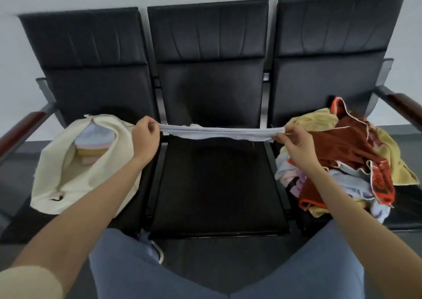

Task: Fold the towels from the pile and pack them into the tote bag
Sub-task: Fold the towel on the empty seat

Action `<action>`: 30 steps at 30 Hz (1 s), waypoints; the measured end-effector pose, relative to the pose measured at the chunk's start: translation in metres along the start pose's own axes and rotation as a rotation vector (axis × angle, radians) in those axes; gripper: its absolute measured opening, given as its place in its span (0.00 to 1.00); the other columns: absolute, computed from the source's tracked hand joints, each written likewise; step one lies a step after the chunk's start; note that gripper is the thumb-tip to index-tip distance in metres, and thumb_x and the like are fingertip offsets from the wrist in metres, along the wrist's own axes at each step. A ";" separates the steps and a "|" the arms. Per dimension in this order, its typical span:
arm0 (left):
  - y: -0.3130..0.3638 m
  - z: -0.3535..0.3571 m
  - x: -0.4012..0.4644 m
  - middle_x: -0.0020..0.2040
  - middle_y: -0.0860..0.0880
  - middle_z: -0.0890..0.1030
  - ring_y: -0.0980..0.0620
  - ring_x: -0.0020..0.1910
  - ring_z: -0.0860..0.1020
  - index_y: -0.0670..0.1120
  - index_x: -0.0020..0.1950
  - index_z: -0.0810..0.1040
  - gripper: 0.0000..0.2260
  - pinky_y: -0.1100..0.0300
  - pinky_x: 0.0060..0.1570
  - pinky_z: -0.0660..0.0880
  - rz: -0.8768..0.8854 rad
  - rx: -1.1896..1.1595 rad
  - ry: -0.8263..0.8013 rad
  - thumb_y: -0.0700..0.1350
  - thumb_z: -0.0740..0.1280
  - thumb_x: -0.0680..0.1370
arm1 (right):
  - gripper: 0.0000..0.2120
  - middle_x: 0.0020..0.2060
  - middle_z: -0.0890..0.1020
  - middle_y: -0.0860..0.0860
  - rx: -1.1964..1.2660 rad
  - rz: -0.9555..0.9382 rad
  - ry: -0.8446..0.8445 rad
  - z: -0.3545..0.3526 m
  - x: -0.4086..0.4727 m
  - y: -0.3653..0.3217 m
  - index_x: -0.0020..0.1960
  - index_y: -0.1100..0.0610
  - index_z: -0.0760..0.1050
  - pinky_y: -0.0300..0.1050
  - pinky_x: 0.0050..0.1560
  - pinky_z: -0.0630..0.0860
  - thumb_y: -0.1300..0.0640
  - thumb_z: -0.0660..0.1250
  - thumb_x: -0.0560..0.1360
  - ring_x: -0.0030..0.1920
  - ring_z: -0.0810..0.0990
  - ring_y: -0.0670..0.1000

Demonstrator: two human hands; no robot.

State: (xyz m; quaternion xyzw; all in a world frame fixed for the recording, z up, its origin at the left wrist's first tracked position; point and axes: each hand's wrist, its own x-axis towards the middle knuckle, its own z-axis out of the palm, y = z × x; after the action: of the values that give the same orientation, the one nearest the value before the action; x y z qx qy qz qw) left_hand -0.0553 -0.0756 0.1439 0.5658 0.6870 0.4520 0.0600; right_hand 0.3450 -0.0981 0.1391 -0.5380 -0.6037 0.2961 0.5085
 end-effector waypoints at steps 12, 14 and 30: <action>-0.153 0.047 -0.189 0.41 0.41 0.81 0.43 0.42 0.79 0.38 0.40 0.81 0.05 0.54 0.45 0.74 -0.186 0.257 -0.697 0.32 0.65 0.72 | 0.06 0.40 0.81 0.60 -0.487 0.461 -0.375 0.046 -0.153 0.144 0.48 0.67 0.76 0.40 0.41 0.67 0.65 0.69 0.74 0.43 0.79 0.57; -0.161 0.042 -0.196 0.45 0.44 0.77 0.45 0.41 0.78 0.40 0.42 0.80 0.05 0.53 0.46 0.75 -0.099 0.281 -0.769 0.33 0.66 0.72 | 0.06 0.41 0.82 0.60 -0.524 0.444 -0.416 0.045 -0.159 0.145 0.47 0.66 0.76 0.37 0.40 0.65 0.64 0.70 0.74 0.43 0.79 0.56; -0.157 0.068 -0.141 0.50 0.45 0.76 0.46 0.45 0.77 0.41 0.56 0.77 0.09 0.52 0.42 0.75 0.132 0.366 -0.731 0.37 0.64 0.76 | 0.11 0.52 0.79 0.56 -0.721 0.249 -0.549 0.101 -0.127 0.137 0.56 0.61 0.76 0.40 0.49 0.68 0.65 0.63 0.74 0.55 0.72 0.55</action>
State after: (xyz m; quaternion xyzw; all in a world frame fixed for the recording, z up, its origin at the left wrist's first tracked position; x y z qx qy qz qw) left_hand -0.0788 -0.1476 -0.0651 0.7332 0.6519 0.0942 0.1693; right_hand 0.2866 -0.1665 -0.0534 -0.6505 -0.7109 0.2577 0.0715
